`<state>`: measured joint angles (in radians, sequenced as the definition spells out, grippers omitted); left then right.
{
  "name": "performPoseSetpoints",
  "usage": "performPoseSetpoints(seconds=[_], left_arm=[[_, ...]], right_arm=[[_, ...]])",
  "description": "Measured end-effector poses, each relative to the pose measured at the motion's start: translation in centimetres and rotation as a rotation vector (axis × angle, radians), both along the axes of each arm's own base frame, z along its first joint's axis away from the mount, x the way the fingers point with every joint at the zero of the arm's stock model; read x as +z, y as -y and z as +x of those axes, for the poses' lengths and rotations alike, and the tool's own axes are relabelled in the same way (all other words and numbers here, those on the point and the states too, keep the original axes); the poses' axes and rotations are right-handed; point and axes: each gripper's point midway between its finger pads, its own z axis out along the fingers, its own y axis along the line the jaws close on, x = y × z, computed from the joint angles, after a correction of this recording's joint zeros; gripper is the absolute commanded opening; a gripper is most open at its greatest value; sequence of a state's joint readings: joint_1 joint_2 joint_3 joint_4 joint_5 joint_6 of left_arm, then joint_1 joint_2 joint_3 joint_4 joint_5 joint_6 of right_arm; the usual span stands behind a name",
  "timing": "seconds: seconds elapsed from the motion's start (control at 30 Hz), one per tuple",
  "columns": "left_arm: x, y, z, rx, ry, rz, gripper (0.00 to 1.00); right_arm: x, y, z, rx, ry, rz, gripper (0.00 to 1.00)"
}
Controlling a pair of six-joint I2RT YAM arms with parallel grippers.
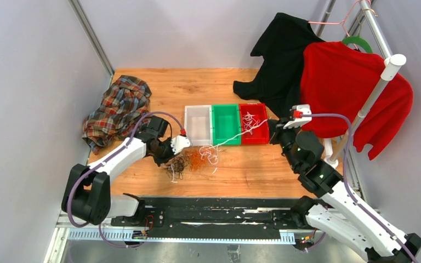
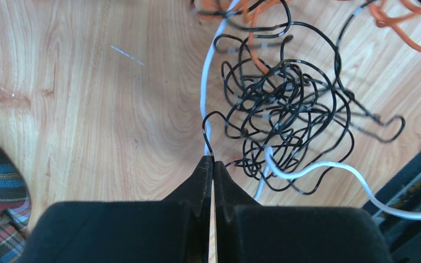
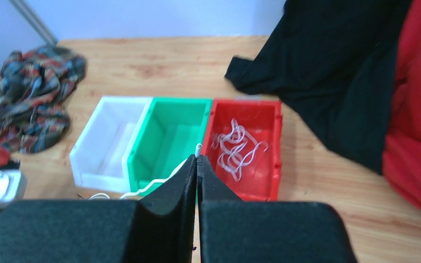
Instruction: Untangle the cables
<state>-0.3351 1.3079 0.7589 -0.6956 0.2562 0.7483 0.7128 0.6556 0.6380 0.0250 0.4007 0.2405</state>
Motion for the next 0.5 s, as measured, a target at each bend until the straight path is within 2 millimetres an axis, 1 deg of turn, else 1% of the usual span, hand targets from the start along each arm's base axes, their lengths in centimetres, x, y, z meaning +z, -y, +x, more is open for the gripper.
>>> performPoseSetpoints(seconds=[0.07, 0.2, 0.3, 0.37, 0.5], left_arm=[[-0.4, -0.6, 0.0, -0.012, 0.02, 0.029, 0.01], [-1.8, -2.5, -0.4, -0.051, 0.058, 0.124, 0.01], [-2.2, -3.6, -0.1, -0.082, 0.108, 0.183, 0.01], [-2.4, -4.8, -0.1, -0.099, 0.134, 0.243, 0.01], [-2.9, -6.3, 0.0, -0.132, 0.162, 0.326, 0.01]], right_arm=[[2.0, 1.0, 0.5, -0.033, 0.027, -0.001, 0.01], [6.5, 2.6, 1.0, -0.081, 0.094, 0.006, 0.01], [9.3, 3.9, 1.4, -0.121, 0.139, 0.008, 0.01], [11.3, 5.3, 1.7, -0.17, 0.175, 0.01, 0.01], [14.8, 8.2, 1.8, -0.271, 0.243, 0.018, 0.01]])
